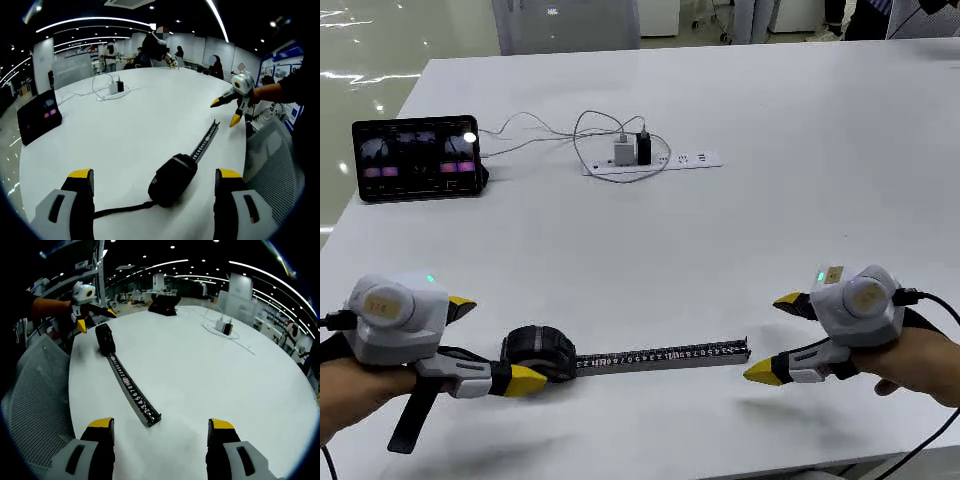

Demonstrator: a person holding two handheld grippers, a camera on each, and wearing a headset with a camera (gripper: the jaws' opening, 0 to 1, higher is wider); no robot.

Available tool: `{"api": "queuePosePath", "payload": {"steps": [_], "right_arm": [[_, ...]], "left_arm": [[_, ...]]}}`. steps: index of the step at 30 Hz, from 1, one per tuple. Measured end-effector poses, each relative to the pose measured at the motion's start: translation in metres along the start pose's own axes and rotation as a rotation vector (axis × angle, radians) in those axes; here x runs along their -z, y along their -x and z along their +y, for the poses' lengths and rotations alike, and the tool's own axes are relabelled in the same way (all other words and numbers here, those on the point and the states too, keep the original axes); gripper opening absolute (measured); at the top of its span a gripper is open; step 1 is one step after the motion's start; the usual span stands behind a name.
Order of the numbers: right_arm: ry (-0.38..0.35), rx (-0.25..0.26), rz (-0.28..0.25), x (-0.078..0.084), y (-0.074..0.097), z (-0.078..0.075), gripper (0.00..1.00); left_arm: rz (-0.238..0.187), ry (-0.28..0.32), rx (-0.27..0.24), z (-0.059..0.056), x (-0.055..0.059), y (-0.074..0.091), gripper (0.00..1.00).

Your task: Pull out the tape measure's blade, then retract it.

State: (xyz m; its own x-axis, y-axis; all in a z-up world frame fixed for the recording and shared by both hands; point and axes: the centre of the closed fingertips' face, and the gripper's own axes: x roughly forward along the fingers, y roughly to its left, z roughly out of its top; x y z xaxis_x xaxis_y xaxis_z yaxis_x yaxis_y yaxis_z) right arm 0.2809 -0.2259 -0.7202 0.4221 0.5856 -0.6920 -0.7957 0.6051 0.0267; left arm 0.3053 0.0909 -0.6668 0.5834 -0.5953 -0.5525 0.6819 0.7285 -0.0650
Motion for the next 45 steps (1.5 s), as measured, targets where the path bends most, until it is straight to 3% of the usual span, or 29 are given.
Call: {"api": "queuePosePath", "payload": {"steps": [1,3,6,9,12,13,18,23,29,39,45], "right_arm": [[0.001,0.007,-0.003,0.001,0.002,0.000,0.76],[-0.001,0.023,-0.014,0.001,0.005,0.000,0.78],[-0.024,0.040,-0.030,0.001,0.012,-0.001,0.81],[-0.028,0.066,-0.048,0.001,0.020,-0.002,0.83],[-0.032,0.085,-0.073,0.004,0.028,-0.002,0.85],[-0.056,0.105,-0.084,0.007,0.030,-0.003,0.87],[-0.112,0.140,-0.131,0.012,0.041,0.002,0.93],[-0.113,0.150,-0.123,0.024,0.050,0.007,0.97],[-0.116,0.157,-0.124,0.035,0.059,0.008,0.99],[-0.120,0.155,-0.108,0.043,0.065,0.019,0.99],[-0.129,0.149,-0.128,0.042,0.064,0.021,0.99]], "left_arm": [[-0.029,-0.002,-0.033,0.005,-0.003,0.004,0.99],[-0.025,0.032,-0.068,0.011,0.000,0.010,0.99],[-0.096,0.085,-0.022,0.003,-0.006,0.017,0.99],[-0.071,0.041,-0.050,0.004,0.003,0.022,0.99],[0.000,-0.001,-0.130,0.014,0.018,0.029,0.99],[-0.018,0.007,-0.116,0.010,0.018,0.031,0.99],[-0.043,0.041,-0.139,0.008,0.027,0.039,0.99],[-0.062,0.056,-0.145,0.000,0.037,0.043,0.99],[-0.040,0.049,-0.151,-0.001,0.054,0.045,0.99],[-0.034,0.026,-0.165,0.003,0.055,0.047,0.99],[-0.036,0.010,-0.174,0.005,0.054,0.048,0.99]]}}
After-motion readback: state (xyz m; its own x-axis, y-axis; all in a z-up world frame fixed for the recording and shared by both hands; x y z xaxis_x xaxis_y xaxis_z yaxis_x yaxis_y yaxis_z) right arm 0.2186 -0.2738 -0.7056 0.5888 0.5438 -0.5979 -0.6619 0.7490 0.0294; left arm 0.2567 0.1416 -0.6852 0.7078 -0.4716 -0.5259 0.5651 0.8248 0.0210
